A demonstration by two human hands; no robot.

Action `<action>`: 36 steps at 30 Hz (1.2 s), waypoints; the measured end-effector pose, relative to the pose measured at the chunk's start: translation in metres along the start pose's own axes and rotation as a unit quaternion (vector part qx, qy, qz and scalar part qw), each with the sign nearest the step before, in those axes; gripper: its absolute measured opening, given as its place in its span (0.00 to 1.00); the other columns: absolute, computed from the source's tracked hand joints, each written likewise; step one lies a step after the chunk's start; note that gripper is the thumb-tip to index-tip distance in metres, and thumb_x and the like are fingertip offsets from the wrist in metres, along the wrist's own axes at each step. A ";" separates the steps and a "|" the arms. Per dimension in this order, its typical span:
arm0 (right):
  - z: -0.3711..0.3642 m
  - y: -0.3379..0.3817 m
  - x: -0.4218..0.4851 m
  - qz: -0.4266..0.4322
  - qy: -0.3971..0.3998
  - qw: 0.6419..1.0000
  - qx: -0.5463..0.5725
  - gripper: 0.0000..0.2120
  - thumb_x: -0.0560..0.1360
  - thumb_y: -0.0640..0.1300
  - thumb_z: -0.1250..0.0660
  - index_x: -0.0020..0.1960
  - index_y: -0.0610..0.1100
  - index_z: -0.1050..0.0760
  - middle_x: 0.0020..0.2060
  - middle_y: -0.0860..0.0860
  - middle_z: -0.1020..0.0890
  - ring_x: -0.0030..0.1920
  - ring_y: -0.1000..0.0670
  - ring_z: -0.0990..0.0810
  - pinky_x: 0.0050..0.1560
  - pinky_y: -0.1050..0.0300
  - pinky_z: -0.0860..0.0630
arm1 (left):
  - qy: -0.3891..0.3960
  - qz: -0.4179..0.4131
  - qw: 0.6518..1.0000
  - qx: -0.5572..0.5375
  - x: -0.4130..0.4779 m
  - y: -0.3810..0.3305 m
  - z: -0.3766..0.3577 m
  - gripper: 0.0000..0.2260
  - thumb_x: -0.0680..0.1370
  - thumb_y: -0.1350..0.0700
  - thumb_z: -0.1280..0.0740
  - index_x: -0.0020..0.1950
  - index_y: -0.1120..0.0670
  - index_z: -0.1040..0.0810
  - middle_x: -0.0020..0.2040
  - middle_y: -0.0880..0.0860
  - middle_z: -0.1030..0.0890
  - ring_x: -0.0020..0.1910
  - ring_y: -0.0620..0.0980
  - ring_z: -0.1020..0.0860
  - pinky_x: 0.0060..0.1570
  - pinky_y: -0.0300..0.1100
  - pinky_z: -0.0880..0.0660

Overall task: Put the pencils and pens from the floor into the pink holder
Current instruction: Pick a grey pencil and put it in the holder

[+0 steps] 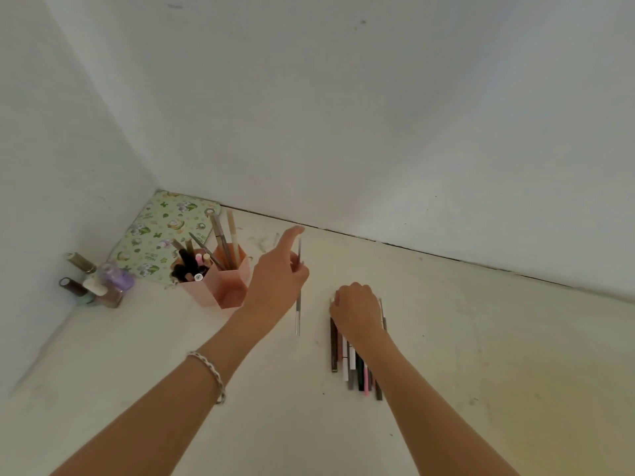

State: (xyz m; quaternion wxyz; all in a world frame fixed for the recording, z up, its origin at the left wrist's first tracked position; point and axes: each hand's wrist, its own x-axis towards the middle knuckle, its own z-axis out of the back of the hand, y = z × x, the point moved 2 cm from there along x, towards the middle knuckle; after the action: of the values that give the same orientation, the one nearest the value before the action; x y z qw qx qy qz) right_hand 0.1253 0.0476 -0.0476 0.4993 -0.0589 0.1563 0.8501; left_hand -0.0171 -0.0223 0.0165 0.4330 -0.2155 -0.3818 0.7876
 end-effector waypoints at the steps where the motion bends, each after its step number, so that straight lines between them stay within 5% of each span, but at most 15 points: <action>1: -0.004 0.003 -0.001 0.011 -0.009 1.000 -0.025 0.10 0.79 0.44 0.42 0.43 0.42 0.25 0.44 0.47 0.22 0.50 0.47 0.25 0.47 0.56 0.31 | -0.016 -0.014 1.000 -0.004 0.001 -0.006 0.005 0.22 0.76 0.60 0.34 0.68 0.43 0.30 0.38 0.44 0.22 0.38 0.41 0.21 0.38 0.31 0.28; 6: -0.018 0.015 -0.003 0.018 -0.025 0.999 -0.037 0.15 0.77 0.47 0.40 0.34 0.45 0.34 0.35 0.51 0.30 0.44 0.49 0.27 0.44 0.57 0.32 | -0.041 -0.032 0.998 -0.033 -0.005 -0.019 0.018 0.18 0.76 0.60 0.34 0.63 0.44 0.28 0.41 0.44 0.23 0.38 0.43 0.20 0.40 0.41 0.22; 9: -0.006 0.024 0.001 -0.026 -0.032 0.989 0.143 0.14 0.73 0.47 0.37 0.31 0.44 0.35 0.28 0.51 0.31 0.31 0.52 0.32 0.32 0.57 0.35 | -0.090 -0.047 0.994 -0.047 -0.007 -0.017 0.038 0.15 0.77 0.59 0.34 0.61 0.44 0.28 0.40 0.43 0.23 0.37 0.41 0.20 0.37 0.37 0.23; 15: 0.059 0.040 0.012 -0.027 -0.152 0.858 0.491 0.03 0.76 0.42 0.37 0.44 0.45 0.28 0.28 0.54 0.26 0.23 0.59 0.34 0.24 0.69 0.38 | -0.279 -0.061 0.958 -0.023 0.019 -0.002 0.116 0.13 0.78 0.58 0.34 0.58 0.44 0.30 0.43 0.44 0.21 0.39 0.41 0.19 0.39 0.34 0.23; 19: 0.075 0.058 0.011 0.014 -0.202 0.818 0.538 0.09 0.79 0.41 0.38 0.58 0.49 0.29 0.31 0.52 0.22 0.28 0.59 0.29 0.31 0.69 0.31 | -0.212 -0.019 0.974 0.078 0.032 0.018 0.115 0.11 0.80 0.60 0.36 0.59 0.48 0.32 0.46 0.50 0.20 0.40 0.49 0.20 0.41 0.46 0.20; 22: 0.075 0.071 0.010 0.035 -0.229 0.803 0.549 0.08 0.80 0.42 0.38 0.57 0.51 0.31 0.27 0.52 0.25 0.27 0.57 0.30 0.30 0.65 0.32 | -0.139 0.002 0.963 0.230 0.035 0.027 0.105 0.12 0.78 0.59 0.35 0.61 0.53 0.28 0.50 0.55 0.20 0.47 0.53 0.24 0.45 0.48 0.25; 25: 0.073 0.085 0.008 0.067 -0.250 0.800 0.541 0.08 0.80 0.43 0.39 0.56 0.55 0.33 0.31 0.44 0.23 0.26 0.56 0.31 0.28 0.63 0.32 | -0.178 0.018 0.960 0.215 0.034 0.029 0.119 0.17 0.76 0.57 0.35 0.65 0.55 0.28 0.57 0.56 0.22 0.57 0.56 0.27 0.54 0.49 0.29; 29: 0.068 0.117 0.012 0.127 -0.268 0.804 0.515 0.09 0.81 0.43 0.40 0.56 0.55 0.36 0.32 0.51 0.21 0.25 0.58 0.30 0.27 0.67 0.33 | -0.242 0.007 0.961 0.137 0.028 0.025 0.146 0.20 0.75 0.60 0.36 0.67 0.51 0.30 0.57 0.52 0.22 0.56 0.52 0.26 0.52 0.46 0.29; 36: 0.029 0.153 0.022 0.198 -0.163 0.924 0.284 0.09 0.82 0.44 0.41 0.61 0.47 0.29 0.47 0.48 0.18 0.44 0.47 0.21 0.48 0.49 0.22 | -0.235 -0.007 0.969 0.080 0.015 0.008 0.146 0.19 0.75 0.62 0.35 0.65 0.49 0.29 0.54 0.47 0.22 0.50 0.47 0.23 0.50 0.46 0.23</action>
State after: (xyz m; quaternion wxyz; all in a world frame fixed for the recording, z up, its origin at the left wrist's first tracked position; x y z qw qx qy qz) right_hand -0.0165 0.0058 0.0060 0.3350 0.2569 0.3162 0.8496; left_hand -0.1270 -0.0729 0.1002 0.3527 0.0140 -0.4099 0.8411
